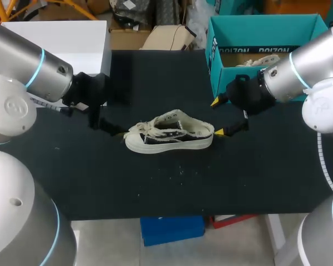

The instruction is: Take the shoe out of the shoebox, open the shoe tongue, remove and reinsert the insole, then place the shoe into the shoebox

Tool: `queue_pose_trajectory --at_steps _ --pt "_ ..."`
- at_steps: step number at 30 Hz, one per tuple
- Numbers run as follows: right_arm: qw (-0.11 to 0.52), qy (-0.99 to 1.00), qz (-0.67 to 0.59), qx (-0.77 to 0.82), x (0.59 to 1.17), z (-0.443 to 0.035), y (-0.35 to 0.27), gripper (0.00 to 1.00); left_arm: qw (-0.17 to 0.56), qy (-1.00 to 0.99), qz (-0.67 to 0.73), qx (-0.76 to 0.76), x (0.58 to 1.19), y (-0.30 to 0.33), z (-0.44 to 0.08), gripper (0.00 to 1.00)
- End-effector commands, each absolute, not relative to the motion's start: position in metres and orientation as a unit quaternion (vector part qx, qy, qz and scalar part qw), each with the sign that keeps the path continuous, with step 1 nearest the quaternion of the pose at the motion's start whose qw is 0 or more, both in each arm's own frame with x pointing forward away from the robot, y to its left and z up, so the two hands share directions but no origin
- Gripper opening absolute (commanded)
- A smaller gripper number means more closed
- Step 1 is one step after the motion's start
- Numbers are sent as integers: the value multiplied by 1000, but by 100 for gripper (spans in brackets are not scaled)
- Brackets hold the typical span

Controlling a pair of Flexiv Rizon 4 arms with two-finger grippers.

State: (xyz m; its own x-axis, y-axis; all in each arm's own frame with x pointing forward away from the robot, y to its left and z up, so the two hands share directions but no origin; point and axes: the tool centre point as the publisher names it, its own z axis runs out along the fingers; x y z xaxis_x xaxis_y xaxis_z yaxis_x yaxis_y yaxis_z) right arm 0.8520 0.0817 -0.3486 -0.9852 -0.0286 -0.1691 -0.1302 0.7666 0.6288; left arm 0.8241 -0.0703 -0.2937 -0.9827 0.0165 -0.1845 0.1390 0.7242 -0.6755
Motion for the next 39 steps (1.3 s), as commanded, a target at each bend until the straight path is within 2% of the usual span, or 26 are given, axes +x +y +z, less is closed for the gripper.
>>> queue_pose_trajectory --at_steps 1,19,39 --pt "66 933 350 -44 862 -369 97 100 85 924 -369 42 824 -71 -295 100" --pt "31 908 417 -37 859 -414 119 100 85 924 -369 42 824 -71 -295 100" --pt "15 894 447 -26 863 -433 129 100 85 924 -369 42 824 -71 -295 100"
